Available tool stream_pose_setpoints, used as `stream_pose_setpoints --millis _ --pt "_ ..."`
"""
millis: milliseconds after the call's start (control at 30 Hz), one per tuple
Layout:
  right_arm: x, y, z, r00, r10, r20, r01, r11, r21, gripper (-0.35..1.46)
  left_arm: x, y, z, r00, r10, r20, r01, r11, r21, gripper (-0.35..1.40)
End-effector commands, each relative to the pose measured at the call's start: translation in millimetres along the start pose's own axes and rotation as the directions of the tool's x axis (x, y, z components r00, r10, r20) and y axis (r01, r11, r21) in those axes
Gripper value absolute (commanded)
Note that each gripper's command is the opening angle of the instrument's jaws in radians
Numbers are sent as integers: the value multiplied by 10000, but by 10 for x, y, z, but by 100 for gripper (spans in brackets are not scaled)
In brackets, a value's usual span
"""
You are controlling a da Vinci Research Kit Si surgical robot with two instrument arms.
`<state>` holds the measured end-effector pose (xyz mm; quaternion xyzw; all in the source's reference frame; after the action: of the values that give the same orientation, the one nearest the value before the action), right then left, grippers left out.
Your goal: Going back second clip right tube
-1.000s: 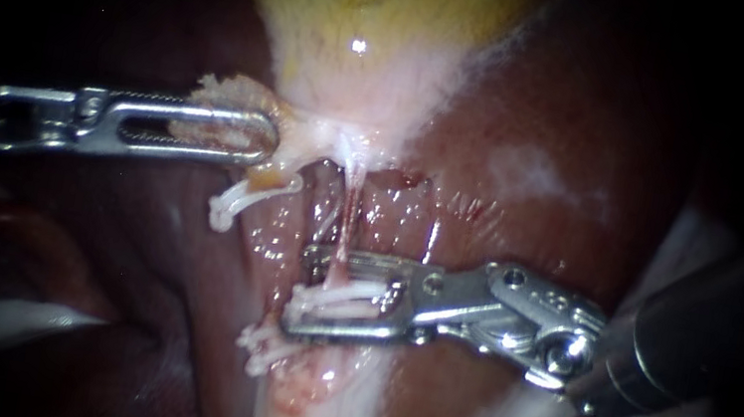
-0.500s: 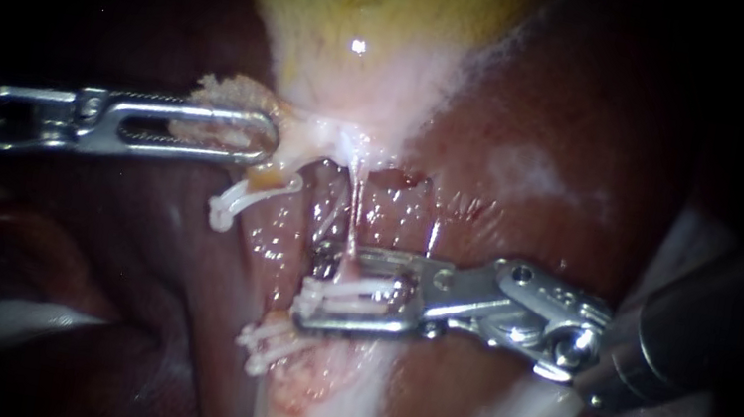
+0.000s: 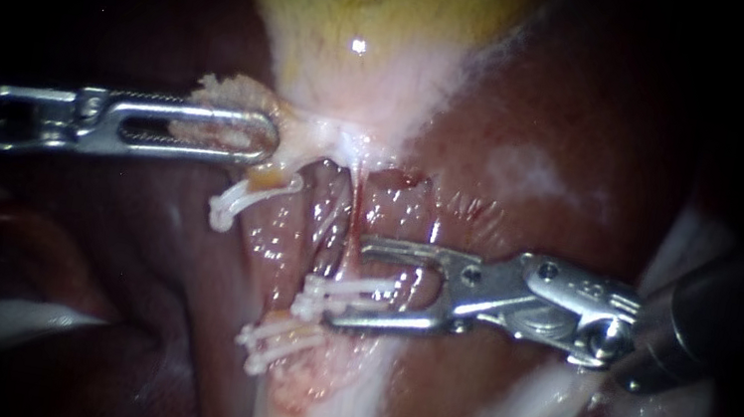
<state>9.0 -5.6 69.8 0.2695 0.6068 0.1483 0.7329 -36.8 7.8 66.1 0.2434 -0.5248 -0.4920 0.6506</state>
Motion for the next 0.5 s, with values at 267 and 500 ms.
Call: stream_pose_setpoints --millis 267,500 --pt "12 -1 -36 9956 -936 62 935 9956 62 50 0 0 0 10000 0 1 0 10000 -2 -35" --pt "38 -7 -70 9911 -1331 85 1331 9911 64 50 0 0 0 10000 0 0 0 10000 0 -35"
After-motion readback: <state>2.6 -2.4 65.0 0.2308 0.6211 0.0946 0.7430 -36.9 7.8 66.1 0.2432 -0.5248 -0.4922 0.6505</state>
